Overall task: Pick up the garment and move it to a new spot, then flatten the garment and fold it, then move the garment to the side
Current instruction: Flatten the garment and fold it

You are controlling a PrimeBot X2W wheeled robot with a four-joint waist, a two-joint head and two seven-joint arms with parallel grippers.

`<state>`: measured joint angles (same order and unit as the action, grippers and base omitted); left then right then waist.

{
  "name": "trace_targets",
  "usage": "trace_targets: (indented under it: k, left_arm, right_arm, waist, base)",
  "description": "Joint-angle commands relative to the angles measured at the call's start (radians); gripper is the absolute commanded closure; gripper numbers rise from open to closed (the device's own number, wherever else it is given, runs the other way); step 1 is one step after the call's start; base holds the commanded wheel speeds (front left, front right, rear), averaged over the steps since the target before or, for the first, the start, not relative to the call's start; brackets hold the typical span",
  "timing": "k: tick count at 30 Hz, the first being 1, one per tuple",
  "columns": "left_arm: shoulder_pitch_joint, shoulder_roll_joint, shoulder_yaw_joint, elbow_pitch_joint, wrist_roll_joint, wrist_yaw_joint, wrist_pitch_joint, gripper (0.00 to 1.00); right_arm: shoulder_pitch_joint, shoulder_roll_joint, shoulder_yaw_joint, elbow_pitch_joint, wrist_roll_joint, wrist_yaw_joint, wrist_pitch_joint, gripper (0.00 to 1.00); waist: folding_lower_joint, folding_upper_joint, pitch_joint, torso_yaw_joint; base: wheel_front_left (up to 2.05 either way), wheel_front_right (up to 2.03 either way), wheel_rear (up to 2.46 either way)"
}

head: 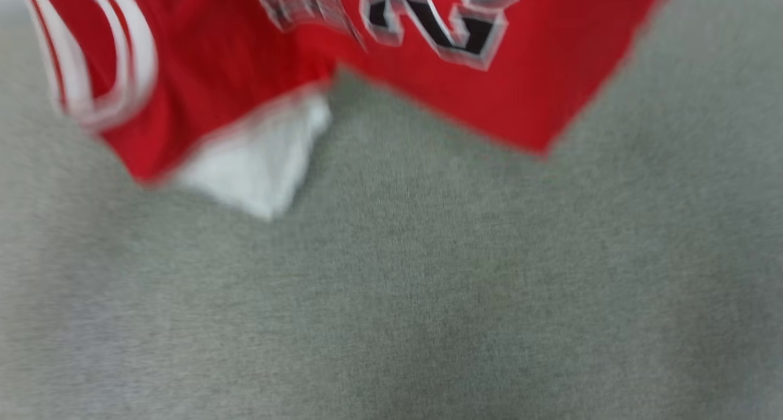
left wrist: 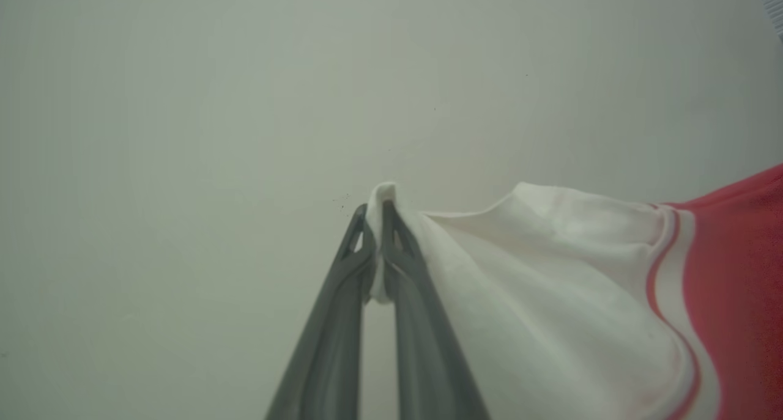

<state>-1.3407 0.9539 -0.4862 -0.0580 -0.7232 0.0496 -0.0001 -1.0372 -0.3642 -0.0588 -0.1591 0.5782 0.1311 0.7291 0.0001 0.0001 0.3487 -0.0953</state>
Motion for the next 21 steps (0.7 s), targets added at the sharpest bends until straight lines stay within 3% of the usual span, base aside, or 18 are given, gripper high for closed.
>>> trace_targets:
  k: [1,8,13,21]
  left_arm:
    - [-0.060,-0.016,-0.010,0.049,0.025,-0.024,-0.004,1.00]
    - [-0.345,-0.117,-0.039,0.278,0.100,-0.117,-0.041,1.00]
    - [-0.492,-0.179,-0.064,0.438,0.145,-0.148,-0.107,1.00]
    - [-0.493,-0.255,-0.112,0.604,0.131,-0.171,-0.209,1.00]
  right_arm:
    - [-0.053,0.006,0.015,0.037,-0.017,-0.001,-0.024,1.00]
    - [-0.275,0.027,0.057,0.246,-0.095,-0.001,-0.169,1.00]
    - [-0.398,0.042,0.076,0.398,-0.149,-0.001,-0.282,1.00]
    - [-0.420,0.064,0.117,0.569,-0.193,-0.001,-0.412,1.00]
  waist:
    - [-0.0001,-0.0001,0.110,-0.021]
    - [-0.0001,-0.0001,0.238,-0.023]
    - [-0.0001,-0.0001,0.301,-0.011]
    - [-0.0001,-0.0001,0.348,0.024]
  base:
    - [0.00,0.00,0.00]
    - [0.00,0.00,0.00]
    - [0.00,0.00,0.00]
    - [0.00,0.00,0.00]
